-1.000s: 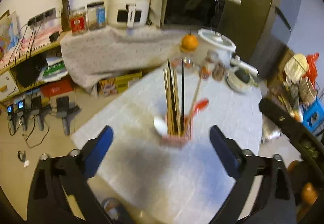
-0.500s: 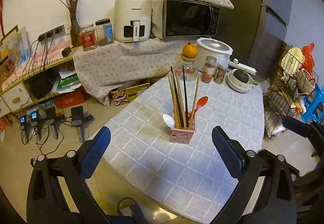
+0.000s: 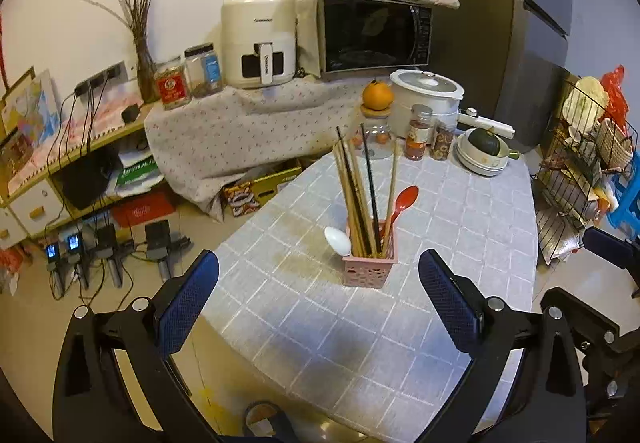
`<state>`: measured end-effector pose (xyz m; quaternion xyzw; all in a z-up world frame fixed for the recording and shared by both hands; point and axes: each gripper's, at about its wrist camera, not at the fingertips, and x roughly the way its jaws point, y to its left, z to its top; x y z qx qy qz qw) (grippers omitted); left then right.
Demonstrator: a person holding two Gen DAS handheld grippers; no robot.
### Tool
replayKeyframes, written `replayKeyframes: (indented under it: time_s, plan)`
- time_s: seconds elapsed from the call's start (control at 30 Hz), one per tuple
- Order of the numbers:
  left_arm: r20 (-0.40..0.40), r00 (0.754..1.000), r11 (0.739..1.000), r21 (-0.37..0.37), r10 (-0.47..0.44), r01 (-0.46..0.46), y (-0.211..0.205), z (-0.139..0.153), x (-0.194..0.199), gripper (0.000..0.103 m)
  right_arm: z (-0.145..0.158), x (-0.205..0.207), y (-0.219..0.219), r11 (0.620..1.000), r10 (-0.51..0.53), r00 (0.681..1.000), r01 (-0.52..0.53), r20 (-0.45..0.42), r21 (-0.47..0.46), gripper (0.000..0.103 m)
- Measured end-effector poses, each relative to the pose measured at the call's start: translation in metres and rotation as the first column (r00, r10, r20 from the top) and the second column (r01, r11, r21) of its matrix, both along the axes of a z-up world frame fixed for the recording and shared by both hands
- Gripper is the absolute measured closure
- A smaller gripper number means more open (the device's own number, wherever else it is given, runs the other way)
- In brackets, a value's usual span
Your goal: Organize utensils
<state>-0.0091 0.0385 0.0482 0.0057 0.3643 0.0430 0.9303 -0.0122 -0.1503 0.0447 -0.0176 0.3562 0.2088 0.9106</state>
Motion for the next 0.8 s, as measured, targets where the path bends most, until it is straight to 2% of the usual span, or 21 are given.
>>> replayKeyframes:
  time_s: [0.17,0.37,0.8]
  plan:
    - [0.009,0.999,0.999,0.000,-0.034,0.034,-0.011,0.000,-0.001,0.007,0.001,0.000,-0.006,1.000,-0.017,1.000,0.017,0.006,-0.011,0.011]
    - [0.058,0.997,0.999,-0.011,-0.049,0.049,-0.019,0.007,-0.006,0.007,0.002,-0.001,-0.015,0.999,-0.046,0.999,0.046,0.014,-0.010,0.009]
    - [0.059,0.993,0.993,-0.052,-0.105,0.108,-0.029,0.008,-0.008,0.007,0.001,-0.001,-0.022,0.997,-0.071,0.997,0.071,0.005,-0.016,0.009]
